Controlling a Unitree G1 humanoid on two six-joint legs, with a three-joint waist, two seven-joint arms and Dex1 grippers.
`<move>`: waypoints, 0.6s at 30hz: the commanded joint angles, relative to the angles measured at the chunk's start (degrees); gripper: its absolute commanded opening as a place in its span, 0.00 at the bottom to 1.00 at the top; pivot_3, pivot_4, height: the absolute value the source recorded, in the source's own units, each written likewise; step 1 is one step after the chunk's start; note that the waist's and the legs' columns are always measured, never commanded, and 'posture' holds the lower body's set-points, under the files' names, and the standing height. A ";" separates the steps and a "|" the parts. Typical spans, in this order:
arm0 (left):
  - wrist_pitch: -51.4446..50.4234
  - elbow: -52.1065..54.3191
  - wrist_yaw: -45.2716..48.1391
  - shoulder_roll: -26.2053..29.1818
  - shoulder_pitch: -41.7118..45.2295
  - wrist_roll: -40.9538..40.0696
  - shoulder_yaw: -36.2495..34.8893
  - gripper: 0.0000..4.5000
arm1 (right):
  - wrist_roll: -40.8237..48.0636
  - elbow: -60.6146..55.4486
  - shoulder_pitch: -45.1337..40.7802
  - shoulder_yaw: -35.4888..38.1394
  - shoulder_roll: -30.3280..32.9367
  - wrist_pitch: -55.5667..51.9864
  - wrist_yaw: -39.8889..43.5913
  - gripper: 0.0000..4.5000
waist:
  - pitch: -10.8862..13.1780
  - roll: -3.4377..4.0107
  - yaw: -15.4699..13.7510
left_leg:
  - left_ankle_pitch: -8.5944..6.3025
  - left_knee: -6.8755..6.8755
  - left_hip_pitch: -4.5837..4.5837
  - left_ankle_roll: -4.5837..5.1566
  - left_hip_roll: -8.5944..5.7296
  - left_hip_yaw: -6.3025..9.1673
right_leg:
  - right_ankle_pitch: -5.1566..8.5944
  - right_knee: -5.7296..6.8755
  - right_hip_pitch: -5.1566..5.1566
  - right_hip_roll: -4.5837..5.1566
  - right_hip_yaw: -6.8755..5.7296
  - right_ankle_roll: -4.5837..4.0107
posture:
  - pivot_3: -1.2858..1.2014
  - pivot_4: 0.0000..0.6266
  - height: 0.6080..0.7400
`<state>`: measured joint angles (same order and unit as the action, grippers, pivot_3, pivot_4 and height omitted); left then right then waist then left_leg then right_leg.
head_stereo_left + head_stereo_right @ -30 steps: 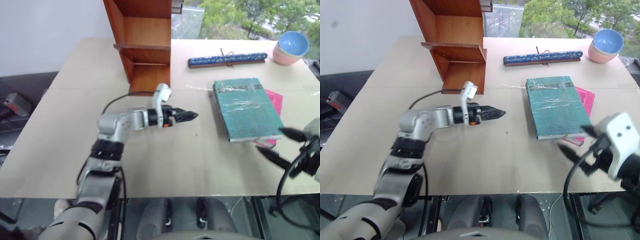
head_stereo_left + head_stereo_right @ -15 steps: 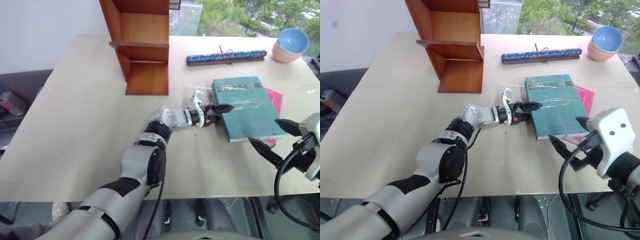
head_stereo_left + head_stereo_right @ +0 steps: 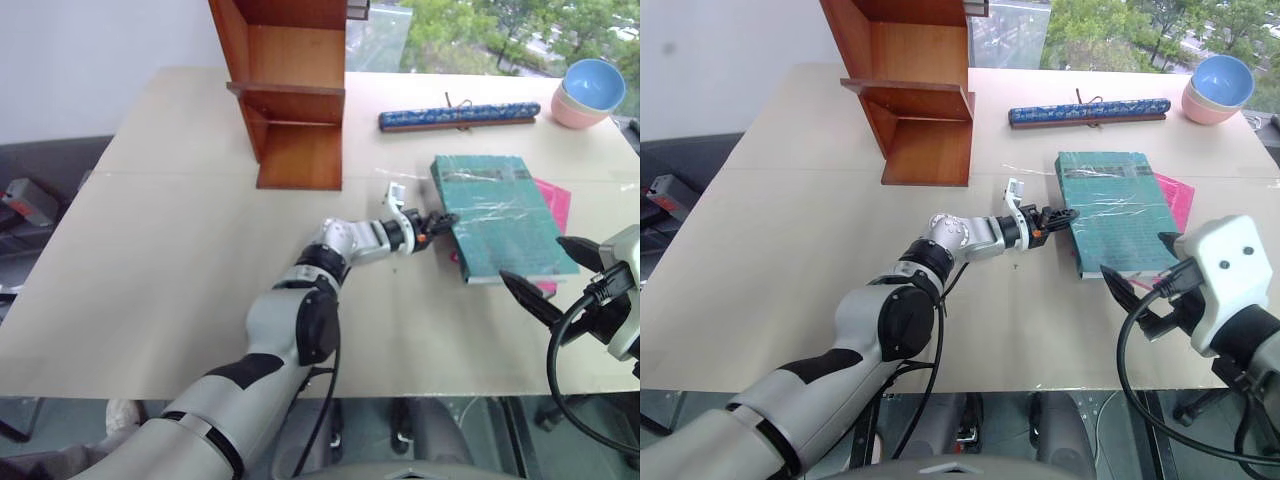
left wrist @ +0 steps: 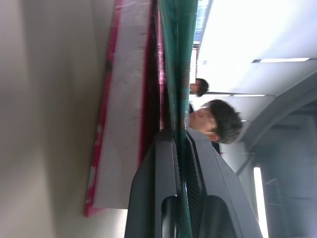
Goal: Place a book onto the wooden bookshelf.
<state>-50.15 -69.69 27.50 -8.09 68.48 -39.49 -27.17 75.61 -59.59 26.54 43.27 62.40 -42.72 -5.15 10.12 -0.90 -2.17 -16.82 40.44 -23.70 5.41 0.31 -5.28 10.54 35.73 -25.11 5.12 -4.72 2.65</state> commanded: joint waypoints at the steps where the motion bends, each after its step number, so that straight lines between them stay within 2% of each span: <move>1: -2.53 0.55 -0.11 -0.11 0.37 -1.32 -1.87 0.01 | -1.80 -0.41 -0.34 -0.77 0.31 2.36 -0.50 1.00 | -0.01 -0.01 0.00 | 0.00 0.00 0.00 0.00 0.00 0.00 | 0.00 0.00 0.00 0.00 0.00 0.00 | 0.52 0.24 0.98; 5: -5.00 3.09 1.46 0.93 0.91 -1.72 -2.17 0.01 | -3.09 -0.41 -0.27 -1.34 -0.21 3.29 -0.14 1.00 | -0.02 -0.01 0.01 | 0.00 0.00 0.00 0.00 0.00 0.00 | 0.00 0.01 0.00 -0.01 0.00 0.00 | 0.52 0.24 0.98; 7: -6.48 8.02 4.39 1.71 0.91 -1.08 0.33 0.01 | -4.07 -0.41 -0.36 -1.27 -0.57 4.15 0.12 1.00 | -0.01 -0.02 0.01 | 0.00 0.00 0.00 -0.01 0.00 -0.01 | 0.00 0.02 0.00 -0.01 -0.01 0.00 | 0.52 0.24 0.98; 9: -8.12 16.35 7.44 2.35 -0.02 -0.77 4.11 0.01 | -4.44 -0.41 -0.59 -0.75 -1.29 6.00 0.70 1.00 | -0.01 -0.03 0.03 | 0.01 0.02 -0.02 -0.01 0.00 -0.01 | 0.00 0.02 -0.01 -0.02 -0.01 0.00 | 0.52 0.24 0.98; 11: -7.33 29.82 10.92 3.13 -2.86 -0.55 9.63 0.01 | -2.98 -0.41 -1.45 -0.10 -1.59 9.28 1.93 1.00 | -0.01 -0.01 0.11 | 0.01 0.01 0.00 -0.02 0.00 -0.02 | -0.01 0.02 -0.01 -0.03 0.01 0.00 | 0.52 0.24 0.98; 14: 1.51 47.77 16.07 7.25 -6.25 4.19 18.72 0.01 | 1.43 -0.41 -4.57 0.60 -2.18 13.85 1.55 1.00 | -0.02 0.01 0.19 | 0.02 0.01 0.03 -0.05 0.03 -0.02 | -0.01 0.05 -0.01 -0.04 0.02 -0.02 | 0.52 0.24 0.98; 17: 7.40 55.16 18.70 11.86 -6.09 7.42 22.74 0.01 | 3.29 -0.41 -7.52 0.38 -2.39 16.08 0.46 1.00 | -0.03 0.03 0.08 | 0.04 0.02 0.08 -0.08 0.03 -0.05 | -0.02 0.07 0.01 -0.04 0.04 -0.04 | 0.52 0.24 0.98; 18: 12.88 57.54 20.86 14.76 -5.52 10.88 25.24 0.01 | 3.50 -0.41 -8.51 0.14 -2.75 16.44 -0.10 1.00 | -0.04 0.05 0.02 | 0.05 0.04 0.09 -0.09 0.03 -0.05 | -0.02 0.07 0.03 -0.04 0.04 -0.04 | 0.52 0.24 0.98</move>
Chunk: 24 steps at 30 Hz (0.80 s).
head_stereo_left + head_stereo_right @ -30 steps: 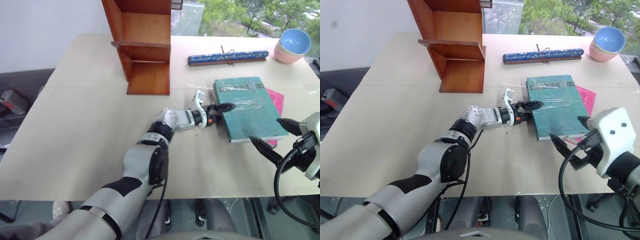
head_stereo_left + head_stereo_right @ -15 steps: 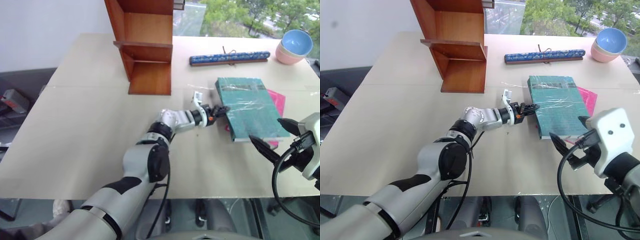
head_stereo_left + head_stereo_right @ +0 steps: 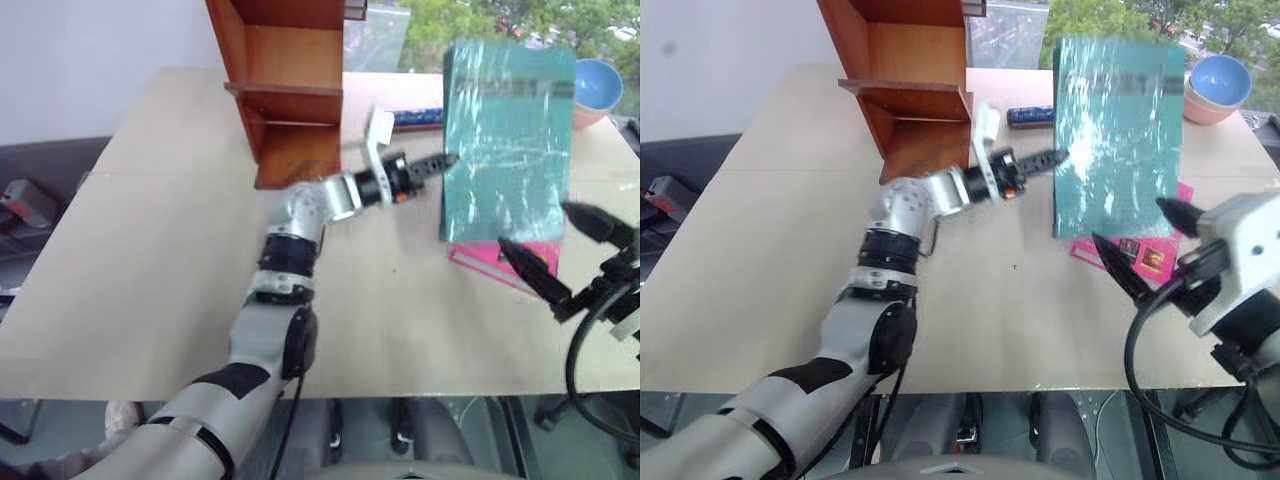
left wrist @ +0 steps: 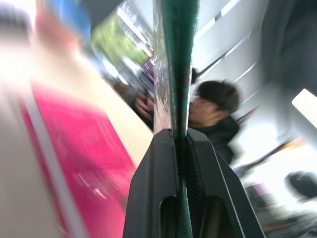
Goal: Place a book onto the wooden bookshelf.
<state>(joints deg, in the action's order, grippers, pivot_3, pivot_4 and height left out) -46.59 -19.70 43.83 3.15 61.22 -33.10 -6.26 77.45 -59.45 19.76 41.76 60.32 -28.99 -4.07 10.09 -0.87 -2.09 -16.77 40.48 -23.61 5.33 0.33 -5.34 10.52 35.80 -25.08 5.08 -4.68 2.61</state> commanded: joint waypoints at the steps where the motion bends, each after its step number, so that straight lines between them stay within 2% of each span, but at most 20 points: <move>1: 18.85 9.38 6.30 8.28 3.74 11.12 7.49 0.01 | 1.49 -0.02 -2.88 0.92 -1.12 2.95 -1.16 1.00 | 0.00 0.00 -0.07 | 0.00 0.02 0.03 0.00 0.00 0.00 | 0.00 0.00 0.04 0.00 0.00 0.00 | 0.52 0.24 0.98; 3: 32.36 10.25 8.99 15.22 7.16 19.63 11.20 0.01 | 0.21 0.96 -4.75 -1.09 -1.75 2.87 -0.54 1.00 | 0.00 -0.01 -0.09 | 0.00 0.07 0.01 0.00 0.00 -0.01 | 0.00 0.00 0.05 -0.03 -0.03 -0.01 | 0.52 0.24 0.98; 5: 42.93 8.08 11.35 20.86 10.95 24.63 12.73 0.01 | -1.96 2.17 -6.51 -3.83 -2.50 2.68 0.96 1.00 | 0.01 -0.01 -0.07 | 0.00 0.10 -0.01 0.01 -0.01 -0.05 | -0.01 0.00 0.03 -0.05 -0.01 -0.02 | 0.52 0.24 0.98; 10: 56.89 -1.38 16.98 30.31 20.93 31.28 14.52 0.01 | -8.08 5.84 -12.09 -11.45 -5.09 2.92 4.59 1.00 | 0.00 0.00 -0.44 | -0.05 0.19 -0.11 0.09 -0.02 0.06 | 0.00 -0.10 0.05 -0.01 -0.12 -0.01 | 0.52 0.24 0.98; 17: 61.77 -16.06 19.05 38.54 27.85 45.38 21.69 0.01 | -15.14 10.83 -20.13 -19.22 -9.27 3.11 10.47 1.00 | 0.00 0.00 0.18 | -0.06 0.38 -0.06 0.12 0.04 -0.01 | 0.07 0.09 0.07 -0.12 -0.10 0.13 | 0.52 0.24 0.98; 24: 56.31 -21.05 23.86 39.50 29.23 52.85 26.52 0.01 | -20.09 12.59 -25.58 -21.10 -9.83 1.33 12.34 1.00 | 0.05 -0.06 -0.09 | -0.15 0.56 -0.30 0.26 0.05 -0.02 | 0.01 0.08 -0.03 -0.08 -0.12 0.05 | 0.52 0.24 0.98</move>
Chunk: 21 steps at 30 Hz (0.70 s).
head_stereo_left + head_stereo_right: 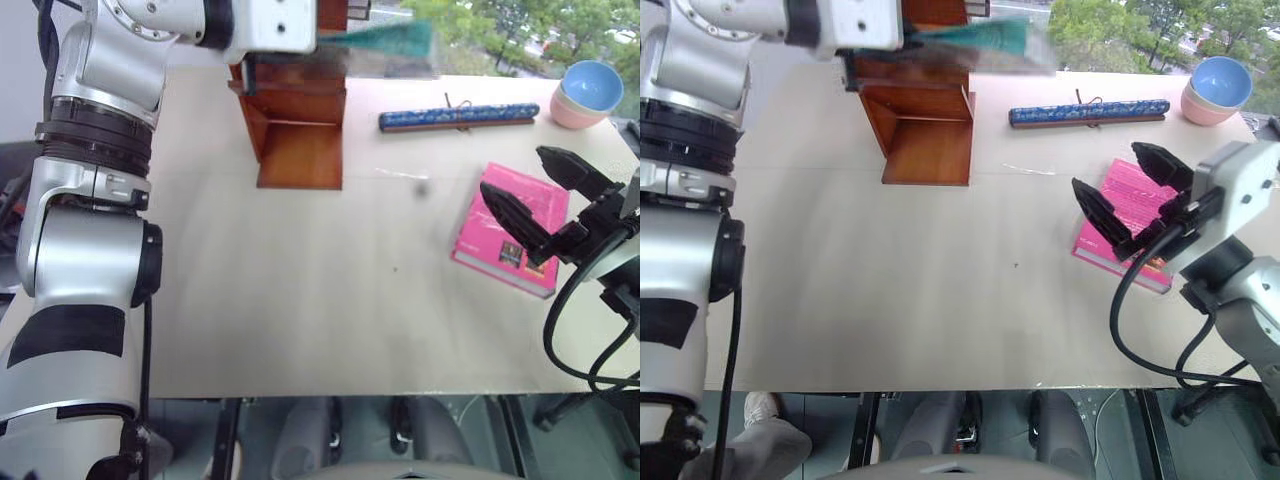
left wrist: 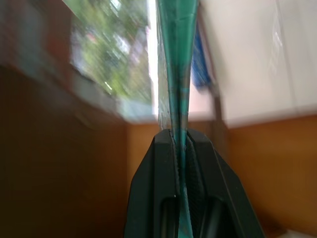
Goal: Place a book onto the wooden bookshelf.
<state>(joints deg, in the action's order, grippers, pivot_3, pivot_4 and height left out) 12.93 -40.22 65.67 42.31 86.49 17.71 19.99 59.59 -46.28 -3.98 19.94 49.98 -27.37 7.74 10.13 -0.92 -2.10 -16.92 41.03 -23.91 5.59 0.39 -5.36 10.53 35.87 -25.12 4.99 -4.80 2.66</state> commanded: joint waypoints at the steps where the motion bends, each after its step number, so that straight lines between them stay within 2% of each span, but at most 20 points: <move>1: -4.36 -1.11 4.01 0.11 4.83 2.16 0.70 0.01 | -3.07 -0.57 -2.08 1.08 1.11 -0.82 0.84 1.00 | 0.00 0.00 -0.08 | -0.01 0.03 -0.03 0.02 0.00 0.00 | 0.00 -0.01 0.00 0.01 -0.01 0.01 | 0.52 0.24 0.98; 7: -7.84 -5.71 11.87 -0.60 9.14 4.21 2.84 0.01 | -5.93 -0.83 -0.96 3.81 3.44 -3.80 3.61 1.00 | 0.00 0.00 0.11 | -0.02 0.05 -0.02 0.03 0.02 -0.03 | 0.13 0.02 -0.01 0.01 0.00 0.21 | 0.52 0.24 0.98; 10: -6.19 -8.25 10.81 -0.59 10.39 6.39 3.87 0.01 | -7.18 -0.53 -1.29 4.01 3.86 -4.63 4.64 1.00 | 0.00 0.00 0.46 | -0.02 0.05 -0.02 0.03 0.03 -0.03 | 0.13 0.03 -0.01 0.01 0.01 0.21 | 0.52 0.24 0.98; 14: -6.62 -10.42 8.17 -1.44 11.21 6.93 2.87 0.36 | -8.94 0.34 -2.01 3.63 4.46 -5.34 7.04 1.00 | 0.01 -0.01 1.18 | -0.02 0.06 0.01 0.04 0.03 -0.05 | 0.12 0.07 -0.01 0.01 0.04 0.21 | 0.52 0.24 0.98; 17: -7.85 -8.68 9.49 0.15 11.00 3.57 -0.57 0.54 | -9.19 1.06 -2.81 3.70 5.01 -5.74 8.42 1.00 | 0.02 -0.02 1.27 | -0.02 0.08 0.00 0.04 0.04 -0.04 | 0.12 0.09 -0.02 0.01 0.05 0.21 | 0.52 0.24 0.98; 20: -12.42 -3.37 14.02 2.82 8.84 -0.99 -4.41 0.54 | -9.32 1.62 -3.66 3.95 5.15 -6.43 9.91 1.00 | 0.05 -0.02 1.48 | -0.03 0.09 -0.07 0.05 0.06 -0.11 | 0.03 0.12 -0.17 0.02 0.14 0.06 | 0.52 0.24 0.98; 21: -17.68 1.30 16.38 3.96 7.45 -4.55 -7.22 0.54 | -9.07 1.92 -3.94 4.22 5.44 -6.76 10.59 1.00 | 0.06 0.01 1.54 | -0.03 0.08 -0.07 0.05 0.07 -0.14 | 0.01 0.12 -0.19 0.01 0.15 0.03 | 0.52 0.24 0.98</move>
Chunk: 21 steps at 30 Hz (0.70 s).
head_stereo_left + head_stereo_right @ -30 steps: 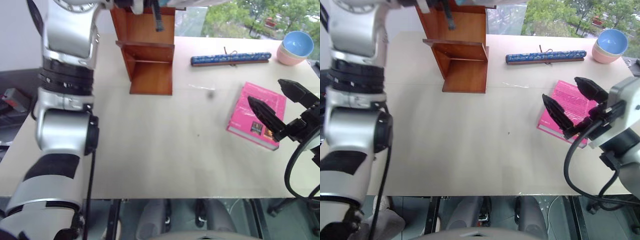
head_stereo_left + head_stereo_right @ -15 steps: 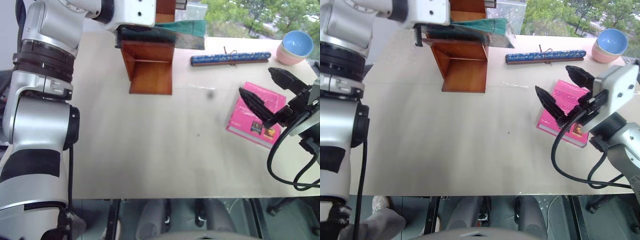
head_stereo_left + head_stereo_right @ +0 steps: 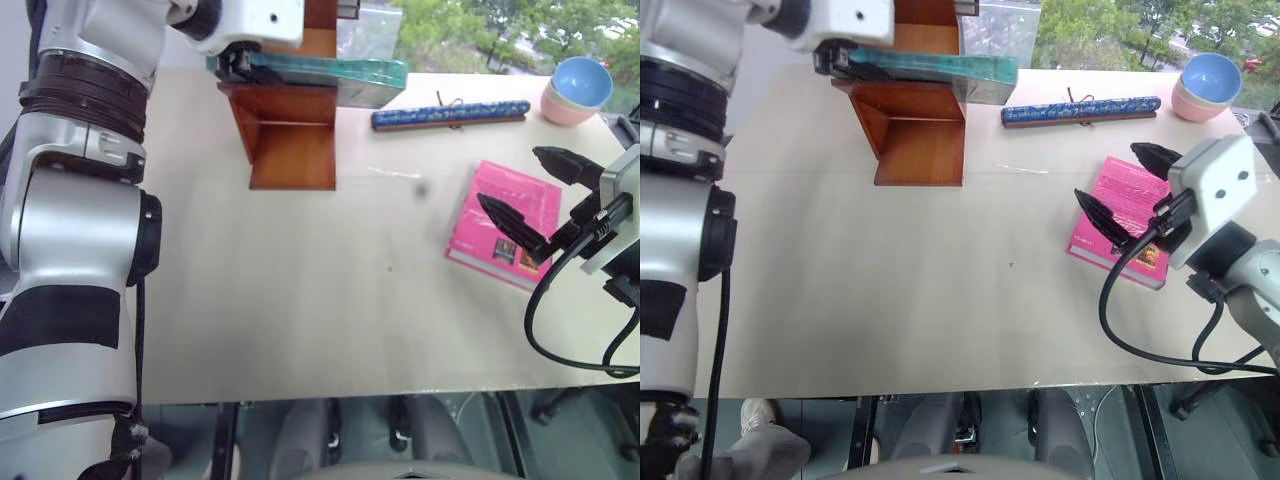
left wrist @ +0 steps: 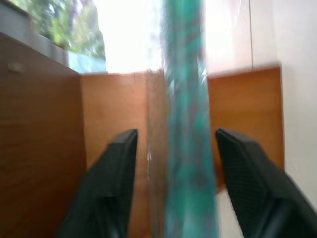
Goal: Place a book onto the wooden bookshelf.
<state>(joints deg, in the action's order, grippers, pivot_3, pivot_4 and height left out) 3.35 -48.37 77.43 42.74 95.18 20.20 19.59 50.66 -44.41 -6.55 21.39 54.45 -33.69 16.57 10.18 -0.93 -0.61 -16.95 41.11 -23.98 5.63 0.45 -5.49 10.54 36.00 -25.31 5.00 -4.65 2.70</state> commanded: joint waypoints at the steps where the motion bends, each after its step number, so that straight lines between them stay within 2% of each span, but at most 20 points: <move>1: -14.28 14.43 6.92 5.13 -2.80 -9.73 -9.11 0.54 | -0.11 0.29 -1.50 3.06 1.34 -0.73 2.52 1.00 | 0.02 0.03 0.10 | 0.00 -0.03 0.00 0.00 0.02 -0.05 | 0.00 0.02 -0.05 0.00 0.06 -0.01 | 0.52 0.24 0.98; 4: -30.64 33.22 10.95 10.78 -14.52 -22.07 -19.55 0.54 | 1.00 0.90 -1.84 3.79 1.79 -1.81 4.63 1.00 | -0.02 0.22 0.31 | 0.00 -0.07 0.01 -0.01 0.03 -0.17 | -0.01 0.11 -0.18 0.02 0.24 -0.01 | 0.52 0.24 0.98; 6: -44.99 44.79 9.47 10.71 -21.22 -30.61 -25.53 0.54 | 0.24 1.29 -1.61 3.82 2.07 -2.13 5.86 1.00 | 0.00 0.18 0.24 | 0.00 -0.01 0.05 -0.01 0.03 -0.15 | 0.04 0.31 -0.18 0.02 0.29 0.02 | 0.52 0.24 0.98; 8: -54.87 55.10 3.74 6.47 -30.13 -36.84 -31.16 0.54 | 0.32 1.71 -0.95 3.24 2.12 -2.91 7.25 1.00 | 0.00 0.17 -0.29 | 0.01 0.13 0.04 -0.03 0.03 -0.07 | 0.04 0.43 -0.14 0.07 0.19 0.03 | 0.52 0.24 0.98; 9: -56.63 59.73 0.49 3.60 -35.81 -38.50 -32.51 0.54 | -1.17 1.74 -0.24 2.37 2.54 -2.99 7.99 1.00 | 0.00 0.18 -0.53 | 0.01 0.17 0.07 -0.03 0.02 -0.02 | 0.05 0.45 -0.06 0.11 0.13 0.04 | 0.52 0.24 0.98; 11: -62.22 66.96 -9.66 -6.95 -44.19 -42.00 -36.63 0.54 | -2.64 2.98 1.21 0.76 3.34 -4.33 9.69 1.00 | -0.20 0.46 -0.71 | 0.00 0.27 0.36 -0.03 -0.02 0.16 | 0.17 0.27 0.44 0.19 0.02 0.25 | 0.52 0.24 0.98; 13: -66.30 71.54 -16.22 -12.63 -49.07 -44.17 -38.23 0.73 | -4.33 4.33 1.67 0.19 3.26 -5.06 9.65 1.00 | 0.05 0.11 -0.84 | 0.00 0.28 0.85 -0.03 -0.08 0.43 | 0.19 -0.03 1.22 0.25 -0.07 0.27 | 0.52 0.24 0.98; 15: -61.41 75.60 -19.92 -15.51 -57.57 -42.74 -34.94 0.94 | -4.97 4.82 5.66 1.52 3.29 -5.98 12.21 1.00 | 0.18 -0.21 -0.25 | 0.02 0.27 0.92 -0.09 -0.07 0.57 | 0.25 -0.05 1.33 0.12 -0.02 0.05 | 0.52 0.24 0.98; 16: -59.52 76.06 -22.05 -16.75 -61.42 -42.17 -34.35 0.97 | -6.43 4.37 8.42 2.63 3.53 -5.93 13.35 1.00 | 0.07 -0.06 -0.22 | 0.03 0.25 0.98 -0.13 -0.06 0.59 | 0.20 -0.06 1.35 0.08 0.06 0.01 | 0.52 0.24 0.98; 19: -52.27 74.43 -23.06 -14.64 -72.04 -39.94 -33.28 0.97 | -9.34 2.29 18.04 11.14 2.64 -6.89 16.40 1.00 | -0.06 0.25 -0.21 | 0.05 -0.02 1.23 -0.19 -0.04 0.50 | -0.04 -0.06 1.42 0.27 0.22 -0.08 | 0.52 0.24 0.98; 21: -46.27 73.42 -19.80 -10.99 -77.58 -39.52 -33.70 0.97 | -9.46 0.59 24.58 18.03 1.27 -8.09 19.80 1.00 | -0.03 0.28 -0.33 | 0.10 -0.04 1.12 -0.27 0.00 0.51 | -0.04 -0.03 1.28 0.11 0.18 -0.10 | 0.52 0.24 0.98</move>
<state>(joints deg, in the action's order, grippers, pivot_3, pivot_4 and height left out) -48.88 24.91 55.40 28.54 20.15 -19.91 -12.53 41.97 -41.19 15.10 31.34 56.40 -41.16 33.28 10.15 -0.66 -0.94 -16.84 41.00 -22.89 5.34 0.46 -4.96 10.54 35.96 -24.06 5.14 -4.49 2.53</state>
